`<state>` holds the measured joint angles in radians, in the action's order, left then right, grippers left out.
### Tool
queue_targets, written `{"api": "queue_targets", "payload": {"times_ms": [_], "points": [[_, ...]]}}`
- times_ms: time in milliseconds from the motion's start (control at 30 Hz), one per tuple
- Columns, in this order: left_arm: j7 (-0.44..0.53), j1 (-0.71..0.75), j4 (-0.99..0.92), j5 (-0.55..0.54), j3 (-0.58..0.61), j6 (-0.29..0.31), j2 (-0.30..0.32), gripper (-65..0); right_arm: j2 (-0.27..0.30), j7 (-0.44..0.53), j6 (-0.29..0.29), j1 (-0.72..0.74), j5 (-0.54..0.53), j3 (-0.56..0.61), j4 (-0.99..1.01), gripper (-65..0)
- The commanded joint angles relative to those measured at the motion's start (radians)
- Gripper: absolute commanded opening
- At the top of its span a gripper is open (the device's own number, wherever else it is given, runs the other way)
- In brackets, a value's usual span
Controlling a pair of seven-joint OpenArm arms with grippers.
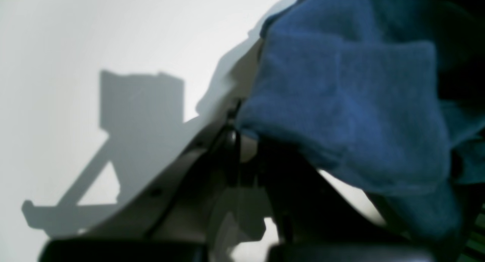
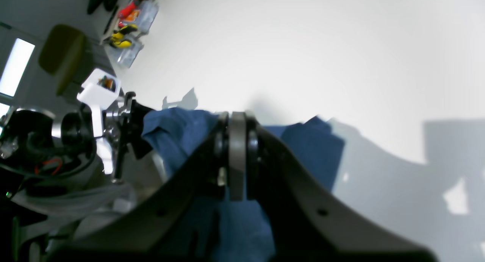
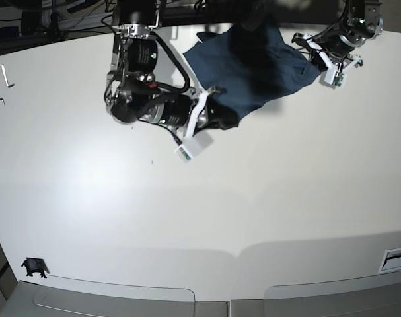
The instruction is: Fold the T-shirt properly
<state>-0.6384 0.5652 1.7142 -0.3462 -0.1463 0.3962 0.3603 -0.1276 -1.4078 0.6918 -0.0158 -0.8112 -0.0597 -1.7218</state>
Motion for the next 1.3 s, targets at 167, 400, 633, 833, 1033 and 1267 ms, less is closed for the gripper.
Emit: {"api": "queue_targets", "payload": {"times_ms": [167,400,633,833,1033,1267], "points": [[-0.097,0.016,-0.020,0.057,0.002,-0.014,0.003,-65.0,-0.005,0.017,0.006,-0.075,0.048,0.143,-0.019,-65.0],[-0.097,0.016,-0.020,0.057,0.002,-0.014,0.003,-65.0,-0.006,0.066,-0.057,-0.159,0.229,0.322,-0.019,-65.0],[-0.097,0.016,-0.020,0.057,0.002,-0.014,0.003,-65.0,-0.012,0.086,-0.061,-0.173,0.229,0.523,-0.019,-65.0],[-0.097,0.016,-0.020,0.058,0.002,-0.014,0.003,-65.0,-0.011,0.119,-0.053,-0.172,0.225,0.688,-0.019,-65.0],[-0.097,0.016,-0.020,0.058,0.002,-0.014,0.003,-65.0,-0.011,0.129,-0.030,-0.154,0.233,0.731,-0.019,-65.0],[-0.097,0.016,-0.020,0.058,0.002,-0.014,0.003,-65.0,-0.011,0.129,-0.065,-0.077,0.233,0.641,-0.030,-65.0]]}}
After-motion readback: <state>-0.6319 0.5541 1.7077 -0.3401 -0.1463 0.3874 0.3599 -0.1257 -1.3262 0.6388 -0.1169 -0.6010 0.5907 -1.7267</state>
